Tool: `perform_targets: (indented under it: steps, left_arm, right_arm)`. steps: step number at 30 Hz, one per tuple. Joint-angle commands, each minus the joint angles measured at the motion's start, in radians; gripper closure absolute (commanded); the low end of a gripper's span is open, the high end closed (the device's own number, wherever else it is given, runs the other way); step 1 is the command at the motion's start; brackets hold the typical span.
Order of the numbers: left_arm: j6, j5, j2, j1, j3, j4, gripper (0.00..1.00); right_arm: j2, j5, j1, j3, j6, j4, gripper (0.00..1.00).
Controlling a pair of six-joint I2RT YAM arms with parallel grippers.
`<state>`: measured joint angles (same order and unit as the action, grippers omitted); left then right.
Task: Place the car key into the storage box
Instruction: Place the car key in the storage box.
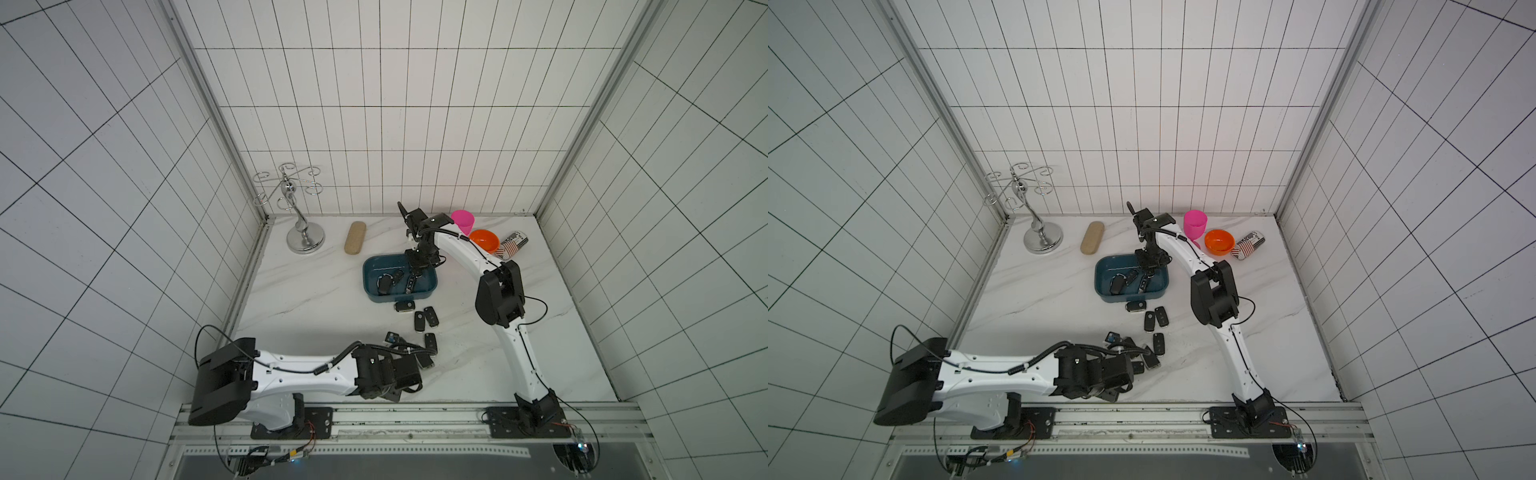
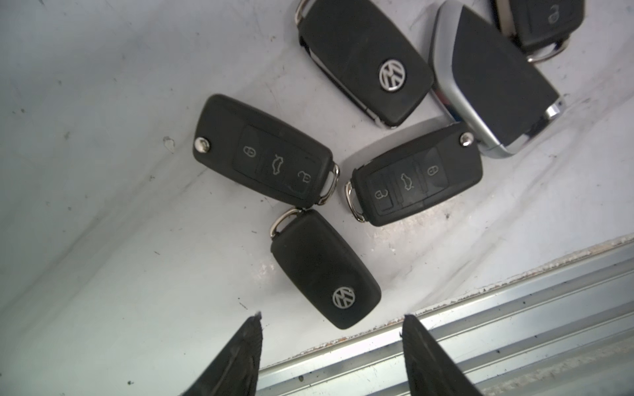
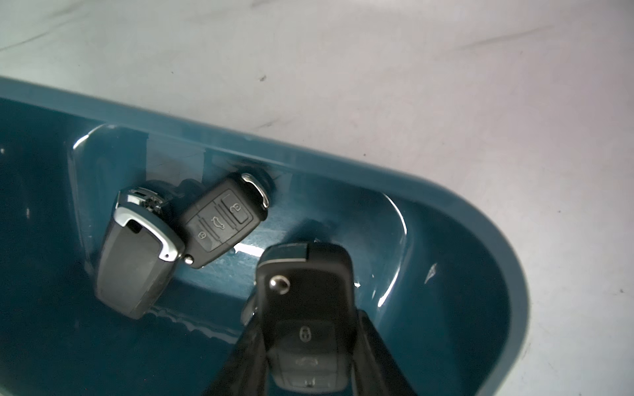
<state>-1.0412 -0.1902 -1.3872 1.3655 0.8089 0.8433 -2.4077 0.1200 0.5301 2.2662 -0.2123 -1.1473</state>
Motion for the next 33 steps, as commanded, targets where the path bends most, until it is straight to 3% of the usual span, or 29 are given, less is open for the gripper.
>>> perform_targets:
  steps: [1,12,22,33]
  left_arm:
    - [-0.068,0.018,-0.022,0.012,0.004,-0.022,0.37]
    - [-0.134,0.091,-0.110,0.029,0.021,-0.029,0.38]
    - [-0.143,0.060,-0.165,0.029,0.042,-0.022,0.38]
    - [-0.147,0.047,-0.229,-0.007,0.082,-0.010,0.40]
  right_arm:
    - [-0.047,0.007,-0.006,0.024,0.007,-0.049,0.75]
    - [-0.073,-0.023,0.005,-0.022,0.001,-0.039,0.74]
    - [-0.084,-0.054,0.013,-0.045,-0.006,-0.015,0.72]
    - [-0.080,-0.065,0.016,-0.051,-0.004,-0.013,0.64]
